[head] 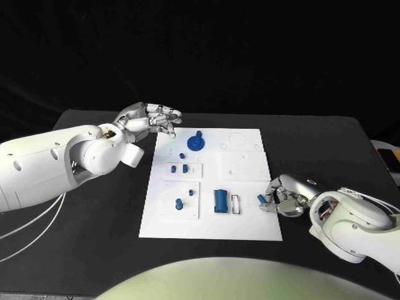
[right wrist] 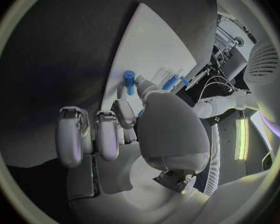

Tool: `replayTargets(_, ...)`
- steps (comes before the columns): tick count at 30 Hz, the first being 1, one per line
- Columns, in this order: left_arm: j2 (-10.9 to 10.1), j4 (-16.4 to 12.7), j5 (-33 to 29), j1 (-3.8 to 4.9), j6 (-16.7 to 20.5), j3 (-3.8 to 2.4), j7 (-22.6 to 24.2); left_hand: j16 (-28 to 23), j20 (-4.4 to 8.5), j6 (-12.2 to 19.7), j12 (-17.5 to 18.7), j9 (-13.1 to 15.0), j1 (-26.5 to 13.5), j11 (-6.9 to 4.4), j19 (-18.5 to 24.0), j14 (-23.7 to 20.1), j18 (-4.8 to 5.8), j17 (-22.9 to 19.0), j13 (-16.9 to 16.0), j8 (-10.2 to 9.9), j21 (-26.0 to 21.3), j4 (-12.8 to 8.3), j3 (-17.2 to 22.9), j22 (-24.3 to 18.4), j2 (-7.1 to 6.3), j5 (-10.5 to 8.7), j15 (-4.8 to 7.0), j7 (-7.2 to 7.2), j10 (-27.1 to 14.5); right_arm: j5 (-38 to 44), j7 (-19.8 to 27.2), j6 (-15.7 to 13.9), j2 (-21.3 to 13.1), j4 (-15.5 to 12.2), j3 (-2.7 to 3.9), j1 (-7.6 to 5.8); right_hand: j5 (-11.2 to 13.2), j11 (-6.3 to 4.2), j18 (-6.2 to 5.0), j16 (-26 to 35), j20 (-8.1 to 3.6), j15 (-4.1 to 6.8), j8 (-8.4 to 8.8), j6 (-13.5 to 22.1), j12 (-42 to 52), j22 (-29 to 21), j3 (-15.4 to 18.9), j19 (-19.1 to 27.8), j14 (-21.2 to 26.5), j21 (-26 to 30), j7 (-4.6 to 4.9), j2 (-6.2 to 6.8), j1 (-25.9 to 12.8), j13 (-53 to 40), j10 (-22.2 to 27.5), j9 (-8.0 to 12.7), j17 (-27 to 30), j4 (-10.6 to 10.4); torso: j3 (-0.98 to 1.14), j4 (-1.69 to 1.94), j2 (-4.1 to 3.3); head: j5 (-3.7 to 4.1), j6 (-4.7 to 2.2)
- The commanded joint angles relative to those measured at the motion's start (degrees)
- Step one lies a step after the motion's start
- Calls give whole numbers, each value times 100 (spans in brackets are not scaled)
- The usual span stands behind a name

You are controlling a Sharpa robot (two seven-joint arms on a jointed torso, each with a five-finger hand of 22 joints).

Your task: Assemble the parts on the task board

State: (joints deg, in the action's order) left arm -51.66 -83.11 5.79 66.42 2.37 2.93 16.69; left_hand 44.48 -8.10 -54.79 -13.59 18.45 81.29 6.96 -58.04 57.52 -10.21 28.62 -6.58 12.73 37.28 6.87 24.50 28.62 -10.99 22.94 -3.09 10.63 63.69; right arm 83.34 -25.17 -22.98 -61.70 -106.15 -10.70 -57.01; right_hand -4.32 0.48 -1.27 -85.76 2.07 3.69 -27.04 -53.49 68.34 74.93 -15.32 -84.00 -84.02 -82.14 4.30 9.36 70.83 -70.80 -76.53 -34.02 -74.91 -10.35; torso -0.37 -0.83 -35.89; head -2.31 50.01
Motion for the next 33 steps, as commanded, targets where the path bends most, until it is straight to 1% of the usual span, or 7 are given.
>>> replayTargets(1, 2, -18, -33, 3, -75, -3, 36, 13, 2, -10, 29, 5, -8, 3, 46, -38, -18, 5, -5, -22, -19, 11, -37, 7, 43, 16, -7, 14, -47, 152, -86, 380, 31, 35, -38, 50, 102, -50, -30, 30, 1, 23, 44, -31, -38, 1293, -159, -427, -421, 37, 4, -61, 220, 6, 15, 56, -703, 151, 5, -1, 0, -4, -1)
replayTargets(7, 2, -20, -33, 3, -79, -3, 33, 13, 3, -11, 30, 6, -1, 2, 46, -39, -19, 6, -5, -23, -20, 8, -36, 8, 43, 17, -5, 13, -48, 225, -103, 327, 73, 44, -37, 52, -4, -75, -26, 37, -25, 42, 121, -149, -73, 1300, -1173, -435, -425, 20, -9, -210, 633, 9, 49, 151, -712, 647, 2, -2, 3, -1, -1)
replayTargets(11, 3, -21, -33, 3, -78, -3, 32, 13, 3, -11, 30, 6, -1, 2, 46, -39, -19, 6, -5, -23, -20, 8, -36, 8, 43, 17, -5, 13, -48, 160, -99, 164, 80, 32, -37, 53, -98, -86, -20, 22, -25, 48, 59, -99, -53, 1310, -1746, -446, -435, -9, -30, -221, 185, -6, -12, 83, -748, 735, 0, 1, 0, 2, -1)
replayTargets(16, 5, -21, -33, 3, -78, -3, 29, 13, 4, -11, 31, 7, 7, 1, 45, -39, -21, 7, -6, -23, -20, 4, -33, 8, 45, 18, -4, 13, -49, -4, -84, -27, 74, -13, -36, 50, -91, -84, -11, 6, -31, 50, 6, -61, -40, 1322, -2007, -458, -443, -54, -29, -251, -176, -16, -54, 22, -779, 732, 1, 0, -1, -9, -1)
replayTargets(18, 5, -22, -33, 3, -81, -3, 26, 13, 6, -11, 31, 8, 23, 0, 43, -41, -22, 8, -7, -25, -18, -6, -29, 10, 46, 19, -1, 14, -50, -65, -70, -131, 66, -43, -35, 45, -90, -81, -5, -8, -29, 44, -14, -27, -29, 1330, -2248, -465, -450, -84, -20, -352, -439, -28, -75, -8, -805, 669, 0, 0, 0, -16, -1)
replayTargets(21, 4, -21, -33, 3, -81, -3, 24, 11, 11, -10, 32, 9, 52, -1, 40, -43, -24, 9, -9, -28, -12, -24, -20, 15, 51, 23, 3, 16, -52, -110, -57, -235, 56, -85, -33, 16, -41, -86, 5, -31, -40, 48, -76, -27, 28, 1345, -2564, -477, -459, -143, -30, -309, -641, -79, -125, -68, -845, 841, 0, -2, 2, -12, -1)
replayTargets(33, 11, -28, -33, 3, -94, -3, 27, 10, 12, -10, 32, 10, 61, 0, 39, -44, -24, 9, -9, -29, -10, -30, -17, 17, 53, 23, 4, 16, -52, -459, 122, -645, 203, -283, -29, -149, -105, -100, 25, -85, -42, 63, -136, -61, 137, 1372, -2673, -498, -480, -248, -48, -239, -885, -173, -208, -118, -935, 927, -3, 3, 1, 14, -1)
